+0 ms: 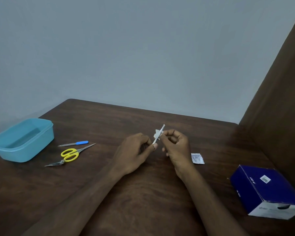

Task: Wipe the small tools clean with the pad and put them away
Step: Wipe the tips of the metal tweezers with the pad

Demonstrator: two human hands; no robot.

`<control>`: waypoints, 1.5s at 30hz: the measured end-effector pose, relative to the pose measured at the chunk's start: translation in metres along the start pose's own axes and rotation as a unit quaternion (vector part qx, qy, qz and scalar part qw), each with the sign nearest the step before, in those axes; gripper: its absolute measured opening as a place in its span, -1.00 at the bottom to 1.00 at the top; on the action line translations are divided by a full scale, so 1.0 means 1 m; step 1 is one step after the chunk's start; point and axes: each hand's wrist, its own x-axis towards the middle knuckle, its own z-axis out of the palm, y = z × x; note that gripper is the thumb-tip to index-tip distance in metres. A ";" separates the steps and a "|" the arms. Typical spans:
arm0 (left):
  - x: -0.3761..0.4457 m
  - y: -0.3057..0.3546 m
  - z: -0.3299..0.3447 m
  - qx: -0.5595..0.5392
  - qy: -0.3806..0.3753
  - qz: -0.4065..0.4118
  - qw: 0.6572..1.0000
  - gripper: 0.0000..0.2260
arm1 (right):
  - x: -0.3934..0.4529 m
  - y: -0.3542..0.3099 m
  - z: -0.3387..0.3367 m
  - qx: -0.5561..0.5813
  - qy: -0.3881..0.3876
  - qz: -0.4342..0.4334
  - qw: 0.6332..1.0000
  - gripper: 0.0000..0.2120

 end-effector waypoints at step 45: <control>0.003 -0.003 -0.004 -0.068 -0.022 -0.010 0.997 -0.72 | 0.001 -0.001 0.006 0.070 0.055 0.054 0.995 -0.81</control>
